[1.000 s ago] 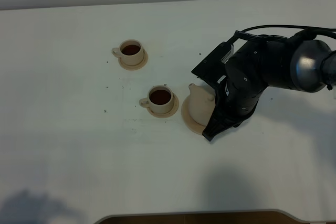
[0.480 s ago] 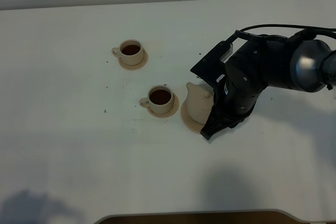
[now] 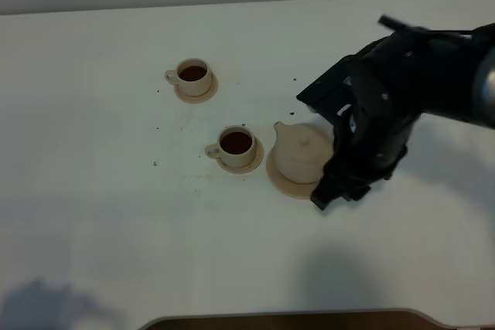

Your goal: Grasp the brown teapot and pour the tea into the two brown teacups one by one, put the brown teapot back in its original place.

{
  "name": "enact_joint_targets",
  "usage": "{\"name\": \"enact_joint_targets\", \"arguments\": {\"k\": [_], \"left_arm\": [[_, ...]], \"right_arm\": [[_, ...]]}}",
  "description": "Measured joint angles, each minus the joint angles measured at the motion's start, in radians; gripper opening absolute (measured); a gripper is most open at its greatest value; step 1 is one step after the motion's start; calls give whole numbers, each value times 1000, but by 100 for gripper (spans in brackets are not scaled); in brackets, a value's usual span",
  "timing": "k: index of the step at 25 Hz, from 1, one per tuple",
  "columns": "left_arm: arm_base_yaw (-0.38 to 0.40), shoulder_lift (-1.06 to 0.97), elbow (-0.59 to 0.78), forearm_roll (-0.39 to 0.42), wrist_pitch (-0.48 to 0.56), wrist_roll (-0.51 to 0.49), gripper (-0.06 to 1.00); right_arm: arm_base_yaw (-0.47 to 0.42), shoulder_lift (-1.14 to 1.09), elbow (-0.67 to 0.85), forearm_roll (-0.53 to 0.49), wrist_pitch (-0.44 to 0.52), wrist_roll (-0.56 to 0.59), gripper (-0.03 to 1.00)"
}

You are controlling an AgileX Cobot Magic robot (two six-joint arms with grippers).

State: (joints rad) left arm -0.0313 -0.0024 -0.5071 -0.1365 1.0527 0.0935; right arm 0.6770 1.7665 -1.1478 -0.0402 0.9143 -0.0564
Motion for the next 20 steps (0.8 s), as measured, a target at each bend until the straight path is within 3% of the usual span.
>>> {"name": "enact_joint_targets", "arguments": {"k": [5, 10, 20], "left_arm": [[0, 0, 0, 0, 0, 0, 36], [0, 0, 0, 0, 0, 0, 36], [0, 0, 0, 0, 0, 0, 36]], "right_arm": [[0, -138, 0, 40, 267, -16, 47], [0, -305, 43, 91, 290, -69, 47], [0, -789, 352, 129, 303, -165, 47]]}}
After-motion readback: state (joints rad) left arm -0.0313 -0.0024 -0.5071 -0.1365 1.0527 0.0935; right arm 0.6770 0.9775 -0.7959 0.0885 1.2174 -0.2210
